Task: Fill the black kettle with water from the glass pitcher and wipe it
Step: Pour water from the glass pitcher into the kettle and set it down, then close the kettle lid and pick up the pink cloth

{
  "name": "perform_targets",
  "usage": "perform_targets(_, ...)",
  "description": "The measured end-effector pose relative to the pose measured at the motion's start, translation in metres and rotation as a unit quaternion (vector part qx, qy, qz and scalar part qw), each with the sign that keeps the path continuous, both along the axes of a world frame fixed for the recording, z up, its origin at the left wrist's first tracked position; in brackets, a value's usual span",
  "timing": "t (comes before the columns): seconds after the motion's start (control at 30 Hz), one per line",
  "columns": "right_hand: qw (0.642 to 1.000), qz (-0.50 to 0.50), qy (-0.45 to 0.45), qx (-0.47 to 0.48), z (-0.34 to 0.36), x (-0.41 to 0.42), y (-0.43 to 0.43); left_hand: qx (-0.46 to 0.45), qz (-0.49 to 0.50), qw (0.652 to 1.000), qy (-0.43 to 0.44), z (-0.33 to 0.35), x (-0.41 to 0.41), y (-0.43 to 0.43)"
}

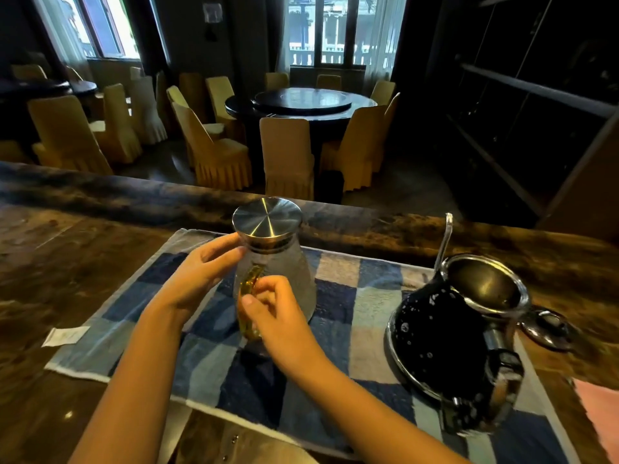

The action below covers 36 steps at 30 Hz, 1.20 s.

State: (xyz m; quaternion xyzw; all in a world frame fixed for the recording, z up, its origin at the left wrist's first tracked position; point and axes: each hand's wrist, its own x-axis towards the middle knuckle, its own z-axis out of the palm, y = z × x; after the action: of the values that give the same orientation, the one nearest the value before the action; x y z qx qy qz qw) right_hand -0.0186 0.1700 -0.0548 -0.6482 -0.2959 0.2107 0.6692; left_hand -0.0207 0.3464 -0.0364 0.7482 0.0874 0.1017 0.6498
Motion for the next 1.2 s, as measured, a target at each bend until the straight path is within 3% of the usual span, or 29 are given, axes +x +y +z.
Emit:
perform_targets(0.13,0.999,-0.022,-0.031,-0.006,0.026,0.004,-0.033,-0.078,0.128,0.987,-0.052,0.001,-0.024,-0.038)
perform_targets(0.27,0.991,-0.004,-0.126,0.044,0.071,0.009,-0.079,-0.114,0.211,0.966,-0.094,0.004,-0.048,-0.077)
perform_targets(0.33,0.983,-0.024,-0.167,0.077,0.095,0.019,-0.11,-0.081,0.249,0.957,-0.121,0.006,-0.051,-0.102)
perform_targets(0.43,0.969,-0.09,-0.2,0.113,0.116,0.045,-0.164,0.04,0.282,0.947,-0.145,0.008,-0.044,-0.141)
perform_targets(0.57,0.958,-0.177,-0.192,0.116,0.107,0.09,-0.234,0.207,0.394,0.887,-0.123,-0.001,-0.033,-0.17)
perform_targets(0.67,0.95,-0.244,-0.196,0.019,0.078,0.131,-0.287,0.167,0.339,0.905,-0.194,-0.001,-0.028,-0.196)
perform_targets(0.87,0.929,-0.226,-0.177,-0.233,0.002,0.182,-0.363,0.113,0.19,0.959,-0.176,-0.017,-0.011,-0.278)
perform_targets(1.03,0.868,-0.227,-0.226,-0.379,-0.039,0.199,-0.392,0.101,0.186,0.966,-0.146,-0.028,-0.005,-0.318)
perform_targets(1.2,0.83,-0.241,-0.246,-0.438,-0.062,0.206,-0.399,-0.014,0.216,0.97,-0.114,-0.039,-0.009,-0.347)
